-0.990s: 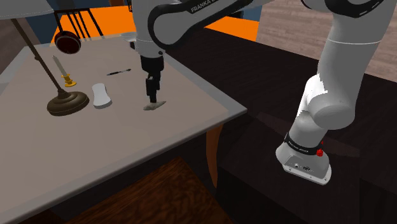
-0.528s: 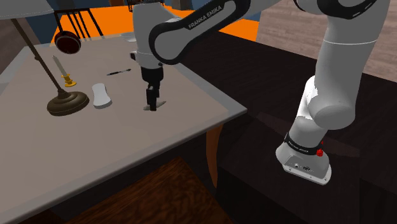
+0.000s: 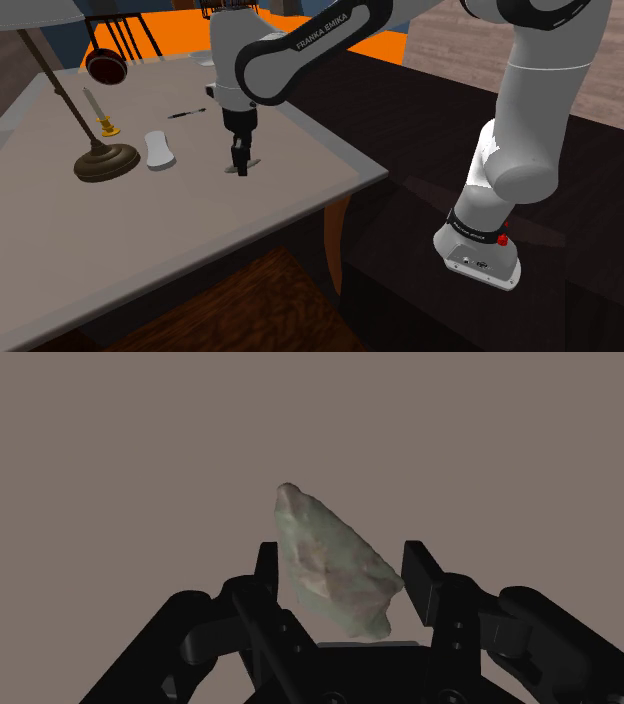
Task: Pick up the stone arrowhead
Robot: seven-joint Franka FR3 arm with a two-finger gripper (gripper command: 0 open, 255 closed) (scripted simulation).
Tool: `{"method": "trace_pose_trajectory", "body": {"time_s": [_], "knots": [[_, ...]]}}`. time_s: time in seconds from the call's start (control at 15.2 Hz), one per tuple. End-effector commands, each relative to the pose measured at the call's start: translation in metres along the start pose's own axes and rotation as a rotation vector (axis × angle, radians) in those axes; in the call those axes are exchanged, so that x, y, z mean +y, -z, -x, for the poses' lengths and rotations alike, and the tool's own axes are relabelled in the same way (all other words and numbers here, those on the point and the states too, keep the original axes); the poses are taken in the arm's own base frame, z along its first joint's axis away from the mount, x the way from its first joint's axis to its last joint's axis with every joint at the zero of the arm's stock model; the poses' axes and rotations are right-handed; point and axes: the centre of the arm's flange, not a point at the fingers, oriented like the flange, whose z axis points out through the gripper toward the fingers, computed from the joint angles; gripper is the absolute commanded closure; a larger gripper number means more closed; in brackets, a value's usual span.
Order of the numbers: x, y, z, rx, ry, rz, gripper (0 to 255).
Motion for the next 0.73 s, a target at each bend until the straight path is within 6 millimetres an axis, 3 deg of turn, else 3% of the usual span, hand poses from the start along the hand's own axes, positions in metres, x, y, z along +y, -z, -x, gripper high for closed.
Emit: {"method": "trace_pose_trajectory", "body": {"time_s": [0.0,0.2,0.66], "knots": [[0.000,0.000,0.000,0.000,0.000,0.000,255],[0.000,0.000,0.000,0.000,0.000,0.000,255],[-0.001,0.036,-0.004,0.000,0.000,0.000,255]]}}
